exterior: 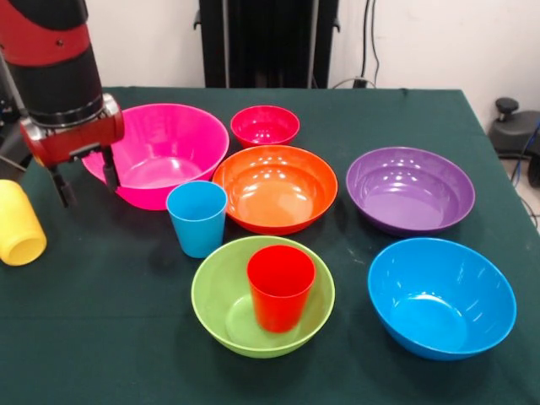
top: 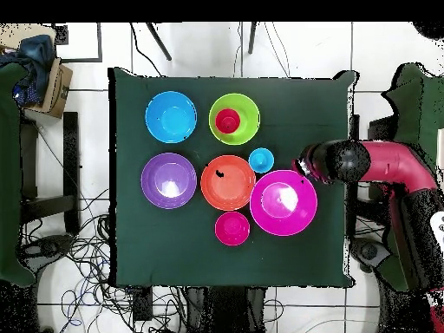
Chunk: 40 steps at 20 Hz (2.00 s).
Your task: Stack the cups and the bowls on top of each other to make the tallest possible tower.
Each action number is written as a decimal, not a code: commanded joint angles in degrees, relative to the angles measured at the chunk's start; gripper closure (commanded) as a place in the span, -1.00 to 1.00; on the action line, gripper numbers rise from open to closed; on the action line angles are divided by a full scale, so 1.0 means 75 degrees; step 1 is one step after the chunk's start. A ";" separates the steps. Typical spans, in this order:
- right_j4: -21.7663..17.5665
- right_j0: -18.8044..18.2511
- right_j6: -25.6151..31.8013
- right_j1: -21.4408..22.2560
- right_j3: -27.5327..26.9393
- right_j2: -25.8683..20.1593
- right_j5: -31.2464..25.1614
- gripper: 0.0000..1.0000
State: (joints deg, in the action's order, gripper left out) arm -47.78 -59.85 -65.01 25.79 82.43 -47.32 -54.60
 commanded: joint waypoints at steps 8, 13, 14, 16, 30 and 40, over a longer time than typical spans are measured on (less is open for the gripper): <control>-0.0060 0.0460 0.1793 0.0326 0.0528 0.0051 -0.0103 -1.00; -0.0180 0.0555 0.1603 0.0329 0.0662 0.0133 0.0059 -1.00; -0.0221 0.0577 0.1566 0.0320 0.0676 0.0155 0.0099 -1.00; -0.0310 0.0624 0.1493 0.0297 0.0703 0.0206 0.0178 -1.00; -0.0561 0.0721 0.1437 0.0114 0.0685 0.0380 0.0404 -1.00; -0.0833 0.0745 0.1429 -0.0065 0.0562 0.0479 0.0502 -1.00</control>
State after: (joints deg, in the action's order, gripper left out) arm -48.76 -56.77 -65.01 28.37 85.71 -47.00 -54.60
